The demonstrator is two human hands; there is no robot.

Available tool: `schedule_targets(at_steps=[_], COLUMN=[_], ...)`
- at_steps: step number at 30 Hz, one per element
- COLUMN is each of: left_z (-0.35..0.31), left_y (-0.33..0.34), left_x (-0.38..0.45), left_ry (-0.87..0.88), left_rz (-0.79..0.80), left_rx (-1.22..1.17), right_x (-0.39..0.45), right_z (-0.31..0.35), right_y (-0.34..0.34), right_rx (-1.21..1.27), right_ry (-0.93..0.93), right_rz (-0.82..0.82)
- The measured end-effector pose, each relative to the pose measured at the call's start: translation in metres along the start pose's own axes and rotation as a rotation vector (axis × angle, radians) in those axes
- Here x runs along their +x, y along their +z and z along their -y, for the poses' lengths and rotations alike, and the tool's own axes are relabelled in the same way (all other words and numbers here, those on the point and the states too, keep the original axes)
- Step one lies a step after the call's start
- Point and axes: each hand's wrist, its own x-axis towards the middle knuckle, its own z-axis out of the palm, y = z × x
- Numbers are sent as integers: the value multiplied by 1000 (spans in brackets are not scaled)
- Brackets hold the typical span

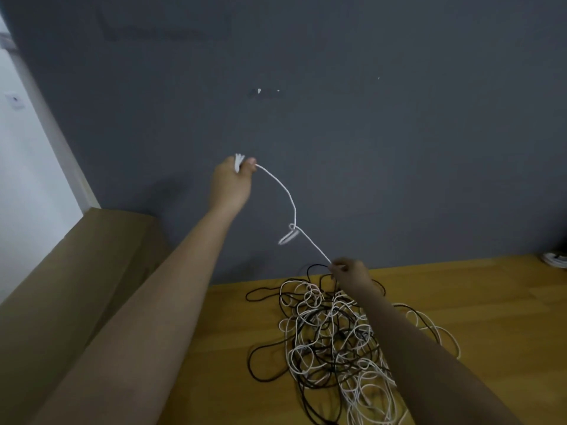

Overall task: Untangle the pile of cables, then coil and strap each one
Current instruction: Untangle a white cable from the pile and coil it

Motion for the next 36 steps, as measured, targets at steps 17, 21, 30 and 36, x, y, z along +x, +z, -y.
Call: schedule_targets(at_steps=[17,21,30,36], left_z=[-4,-2,20,34], left_y=[30,33,22,-22], left_x=[-21,-26,-16,14], left_ry=[109,125,-17,-175], left_rz=[234,220,60,-231], left_rx=[124,108,76,-47], right_x=[-21,-24,-28,-34], right_z=[110,122,94,7], right_y=[-15,-7,5,4], right_rx=[536,513,922,243], right_ry=[-220,-238,-196,-203], right_rz=[161,186,179,53])
